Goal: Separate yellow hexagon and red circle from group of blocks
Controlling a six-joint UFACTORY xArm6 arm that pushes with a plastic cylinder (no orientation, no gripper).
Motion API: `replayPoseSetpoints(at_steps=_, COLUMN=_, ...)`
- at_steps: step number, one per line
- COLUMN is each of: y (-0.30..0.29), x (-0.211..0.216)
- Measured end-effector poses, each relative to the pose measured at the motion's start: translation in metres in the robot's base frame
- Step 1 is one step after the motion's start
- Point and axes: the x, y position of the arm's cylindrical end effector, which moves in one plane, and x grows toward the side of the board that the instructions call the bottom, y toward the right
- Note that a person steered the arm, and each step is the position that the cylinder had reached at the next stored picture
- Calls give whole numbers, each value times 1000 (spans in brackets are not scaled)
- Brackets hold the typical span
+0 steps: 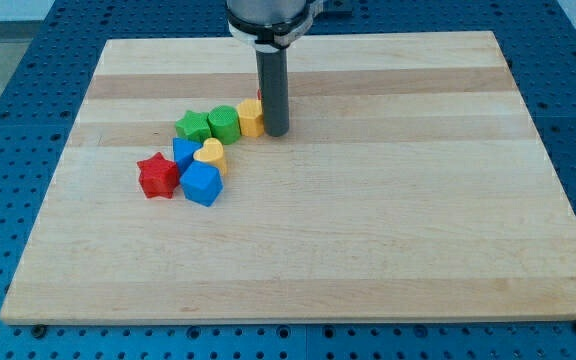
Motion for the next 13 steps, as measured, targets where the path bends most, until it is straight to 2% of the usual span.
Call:
replayPoseSetpoints(at_steps=1, y=-6, x=8)
replayPoseSetpoints(at_steps=2, y=-33, x=44)
replayPoseSetpoints(at_steps=3, y=-37, x=46)
replayPoseSetpoints(at_steps=4, y=-50, x=29)
replayPoseSetpoints(at_steps=5, y=-59, x=-25)
replayPoseSetpoints(at_steps=7, y=-59, x=-30)
replayPoseSetpoints(at_steps=10, y=99, x=-13)
replayPoseSetpoints(at_steps=11, y=106, x=-9)
replayPoseSetpoints(at_steps=13, y=20, x=46)
